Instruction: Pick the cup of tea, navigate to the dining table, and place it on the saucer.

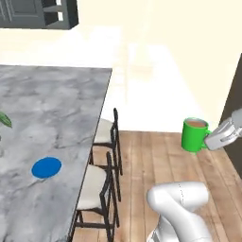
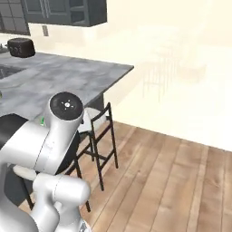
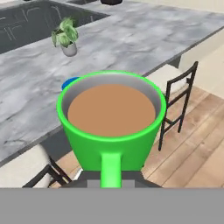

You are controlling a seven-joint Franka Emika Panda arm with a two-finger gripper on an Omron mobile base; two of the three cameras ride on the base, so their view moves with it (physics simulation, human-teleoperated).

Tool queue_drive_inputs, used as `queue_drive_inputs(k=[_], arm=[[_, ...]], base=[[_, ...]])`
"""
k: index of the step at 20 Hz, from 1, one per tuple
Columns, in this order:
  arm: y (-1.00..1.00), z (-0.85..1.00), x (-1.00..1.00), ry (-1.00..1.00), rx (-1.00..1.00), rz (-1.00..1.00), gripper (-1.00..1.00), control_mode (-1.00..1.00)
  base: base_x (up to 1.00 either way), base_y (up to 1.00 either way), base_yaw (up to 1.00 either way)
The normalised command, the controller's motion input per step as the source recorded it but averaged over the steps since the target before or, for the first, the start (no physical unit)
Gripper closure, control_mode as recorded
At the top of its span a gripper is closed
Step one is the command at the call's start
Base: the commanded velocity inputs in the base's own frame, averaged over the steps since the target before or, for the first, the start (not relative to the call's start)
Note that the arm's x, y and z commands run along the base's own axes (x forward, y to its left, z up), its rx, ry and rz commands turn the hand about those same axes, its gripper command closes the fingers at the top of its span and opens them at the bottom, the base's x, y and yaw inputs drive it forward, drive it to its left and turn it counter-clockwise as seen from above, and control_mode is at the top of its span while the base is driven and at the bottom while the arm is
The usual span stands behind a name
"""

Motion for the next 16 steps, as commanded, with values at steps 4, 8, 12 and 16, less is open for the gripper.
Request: queue_drive_inputs(k=[4,8,12,16], arm=[[0.0,0.0,0.0,0.0,0.0,0.0,1.0,1.0],[0.0,0.0,0.0,0.0,0.0,0.0,1.0,1.0],[0.0,0.0,0.0,0.0,0.0,0.0,1.0,1.0],[0.0,0.0,0.0,0.0,0.0,0.0,1.0,1.0]], base=[[1.0,-0.07,0.71],[0.83,-0.08,0.81],[0.35,-0.08,0.92],[0.59,-0.03,0.88]])
